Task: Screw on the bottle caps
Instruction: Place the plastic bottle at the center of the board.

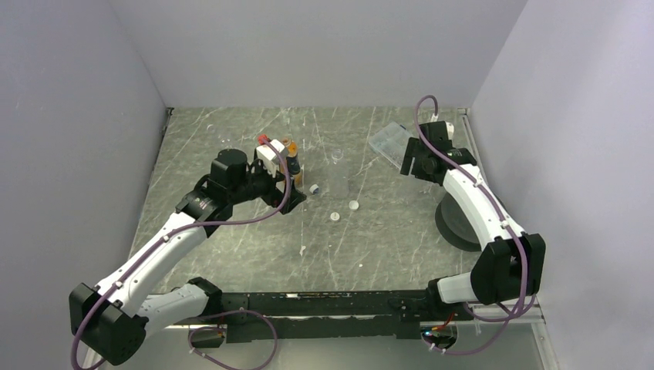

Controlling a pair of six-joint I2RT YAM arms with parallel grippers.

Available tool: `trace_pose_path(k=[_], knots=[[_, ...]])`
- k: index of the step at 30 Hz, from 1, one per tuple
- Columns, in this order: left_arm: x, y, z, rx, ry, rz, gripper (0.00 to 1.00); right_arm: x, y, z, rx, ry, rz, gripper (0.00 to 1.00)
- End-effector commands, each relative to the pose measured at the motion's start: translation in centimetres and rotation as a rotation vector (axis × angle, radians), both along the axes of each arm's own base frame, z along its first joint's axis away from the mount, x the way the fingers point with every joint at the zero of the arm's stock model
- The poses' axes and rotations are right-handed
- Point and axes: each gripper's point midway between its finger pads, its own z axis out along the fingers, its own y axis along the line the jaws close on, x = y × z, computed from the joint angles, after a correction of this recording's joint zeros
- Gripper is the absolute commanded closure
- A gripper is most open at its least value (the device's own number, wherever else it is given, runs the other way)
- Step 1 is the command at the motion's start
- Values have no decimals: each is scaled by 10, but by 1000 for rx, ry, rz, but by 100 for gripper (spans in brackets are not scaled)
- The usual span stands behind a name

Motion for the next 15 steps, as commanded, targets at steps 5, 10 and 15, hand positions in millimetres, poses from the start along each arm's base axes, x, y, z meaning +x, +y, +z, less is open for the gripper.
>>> trace_pose_path(k=[5, 10, 15], knots=[[11, 6, 9, -16, -6, 73, 1, -20, -2, 60, 7, -86, 1, 8], [14, 19, 17, -17, 8, 149, 1, -37, 30, 98, 5, -126, 78, 4], [15, 35, 23, -13, 14, 234, 1, -41, 111, 122, 49, -145, 253, 1]])
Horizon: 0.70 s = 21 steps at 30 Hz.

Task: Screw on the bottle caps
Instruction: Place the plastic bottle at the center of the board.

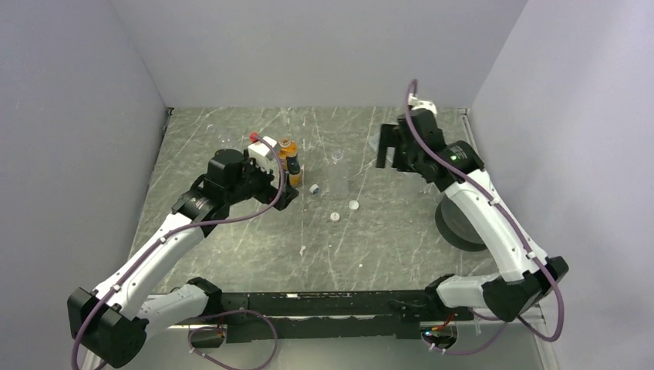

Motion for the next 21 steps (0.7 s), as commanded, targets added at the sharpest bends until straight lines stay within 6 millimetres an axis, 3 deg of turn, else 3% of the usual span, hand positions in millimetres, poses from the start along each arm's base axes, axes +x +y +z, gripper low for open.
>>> trace_pose_path(k=[1, 5, 8, 12, 21], knots=[[4, 18, 33, -33, -53, 113, 1, -6, 60, 16, 28, 0, 111, 1], [2, 28, 36, -30, -70, 152, 1, 9, 121, 4, 27, 30, 247, 0], [-1, 30, 36, -28, -70, 155, 1, 26, 149, -13, 3, 58, 300, 0], [-4, 33, 33, -26, -66, 160, 1, 47, 161, -27, -38, 76, 314, 0], [-7, 29, 28, -29, -63, 131, 1, 71, 163, -64, -21, 137, 315, 0]])
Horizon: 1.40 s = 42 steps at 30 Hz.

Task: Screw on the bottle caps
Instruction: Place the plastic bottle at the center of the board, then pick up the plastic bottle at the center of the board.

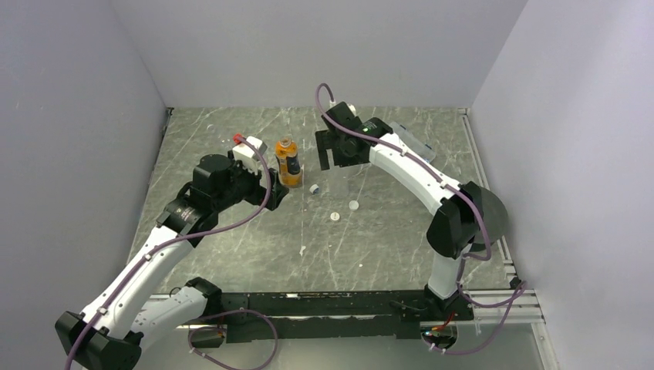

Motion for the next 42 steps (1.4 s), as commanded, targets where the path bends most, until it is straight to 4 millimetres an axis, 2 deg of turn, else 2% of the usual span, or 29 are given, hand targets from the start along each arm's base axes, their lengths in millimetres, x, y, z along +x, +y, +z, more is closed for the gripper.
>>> trace_pose_path(k=[1, 10, 13, 17, 20, 23, 27, 33, 38, 42], knots=[[0, -2, 6, -21, -14, -3, 1, 21, 7, 17, 80, -61, 9, 0], [3, -6, -3, -13, 0, -23, 1, 25, 18, -3, 108, -12, 29, 2], [3, -8, -6, -15, 7, -28, 1, 26, 19, -9, 115, -6, 27, 6], [4, -12, -10, -23, 15, -44, 1, 28, 17, -19, 109, 15, 15, 19], [8, -20, -11, -37, 10, -77, 0, 28, 9, -21, 111, 25, -5, 38], [10, -34, -7, -64, 5, -145, 1, 27, 0, -9, 132, 12, -15, 58], [11, -55, 0, -99, -14, -260, 1, 18, -7, 16, 151, -16, 3, 72], [9, -78, 17, -123, -108, -427, 1, -18, -6, 62, 264, -25, 88, 77], [12, -91, 25, -85, -253, -475, 1, -59, 8, 85, 417, 25, 196, 77], [3, -107, 23, -24, -328, -521, 1, -82, 20, 100, 500, 43, 257, 76]])
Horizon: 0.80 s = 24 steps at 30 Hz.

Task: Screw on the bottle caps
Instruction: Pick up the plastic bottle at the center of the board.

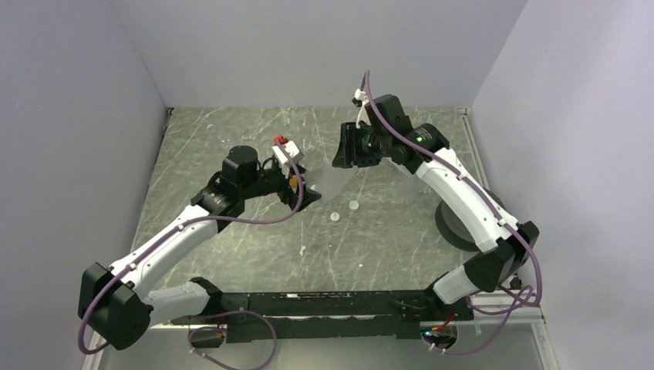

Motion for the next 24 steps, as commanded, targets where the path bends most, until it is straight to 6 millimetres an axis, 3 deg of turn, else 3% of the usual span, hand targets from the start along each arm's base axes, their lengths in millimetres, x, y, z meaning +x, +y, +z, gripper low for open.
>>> trace_pose_path(k=[1, 11, 24], knots=[[-4, -23, 27, 1, -217, -78, 0, -31, 21, 14, 117, 47, 104, 76], [-6, -31, 20, 46, -358, -25, 4, -45, 48, 36, 204, 51, 149, 76], [-5, -31, 31, -53, -416, 35, 29, -47, 58, 43, 231, 61, 150, 76]])
